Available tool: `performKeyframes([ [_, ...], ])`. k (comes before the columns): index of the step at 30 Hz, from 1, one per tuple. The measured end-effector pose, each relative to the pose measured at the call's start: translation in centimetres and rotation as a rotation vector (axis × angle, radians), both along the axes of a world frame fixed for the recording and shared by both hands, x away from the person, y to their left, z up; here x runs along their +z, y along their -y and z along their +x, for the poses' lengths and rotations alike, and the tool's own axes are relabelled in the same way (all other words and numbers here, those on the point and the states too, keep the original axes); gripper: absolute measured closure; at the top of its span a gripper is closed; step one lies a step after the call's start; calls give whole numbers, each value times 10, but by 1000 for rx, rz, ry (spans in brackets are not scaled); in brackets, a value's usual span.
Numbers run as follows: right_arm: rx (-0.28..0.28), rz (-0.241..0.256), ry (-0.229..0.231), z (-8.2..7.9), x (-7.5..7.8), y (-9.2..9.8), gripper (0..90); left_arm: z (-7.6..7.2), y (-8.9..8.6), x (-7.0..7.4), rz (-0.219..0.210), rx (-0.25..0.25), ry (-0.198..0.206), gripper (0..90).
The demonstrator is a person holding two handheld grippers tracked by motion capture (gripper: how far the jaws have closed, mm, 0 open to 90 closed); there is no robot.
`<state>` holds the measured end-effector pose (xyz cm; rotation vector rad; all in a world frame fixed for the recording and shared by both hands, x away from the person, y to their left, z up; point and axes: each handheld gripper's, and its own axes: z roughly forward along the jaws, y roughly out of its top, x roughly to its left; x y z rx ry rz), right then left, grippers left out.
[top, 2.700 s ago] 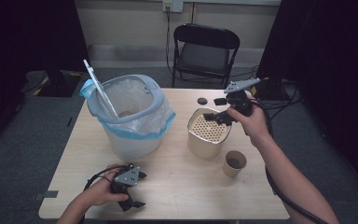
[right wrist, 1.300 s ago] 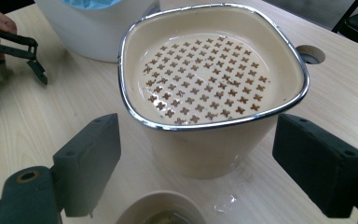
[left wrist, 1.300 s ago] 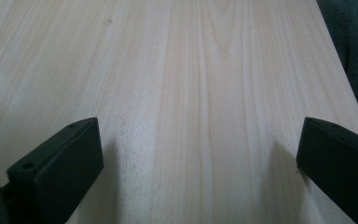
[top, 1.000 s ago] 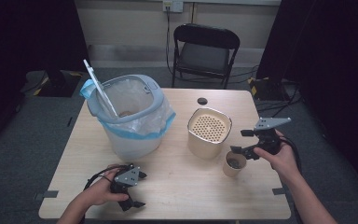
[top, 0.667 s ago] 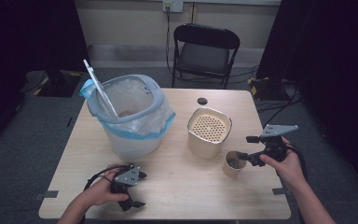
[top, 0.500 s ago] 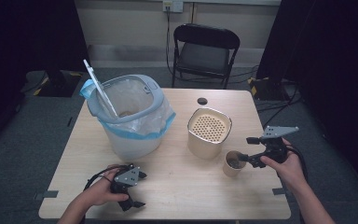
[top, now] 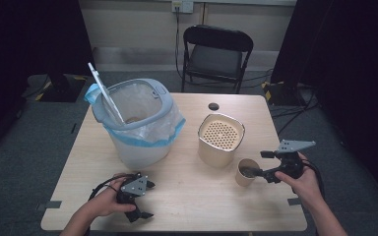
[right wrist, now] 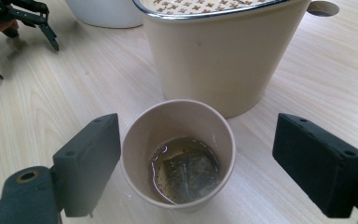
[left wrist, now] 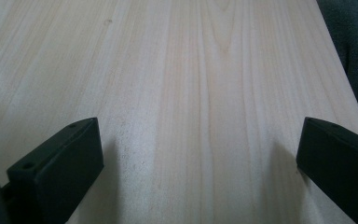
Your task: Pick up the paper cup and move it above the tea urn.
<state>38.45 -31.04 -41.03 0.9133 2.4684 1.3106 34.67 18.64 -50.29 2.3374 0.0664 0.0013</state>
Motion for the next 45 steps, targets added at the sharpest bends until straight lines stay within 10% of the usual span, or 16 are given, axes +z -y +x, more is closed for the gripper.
performKeyframes([
  [45,25,36,-14,-10,-53,-5,147,0,0,0,0,0,0,0],
])
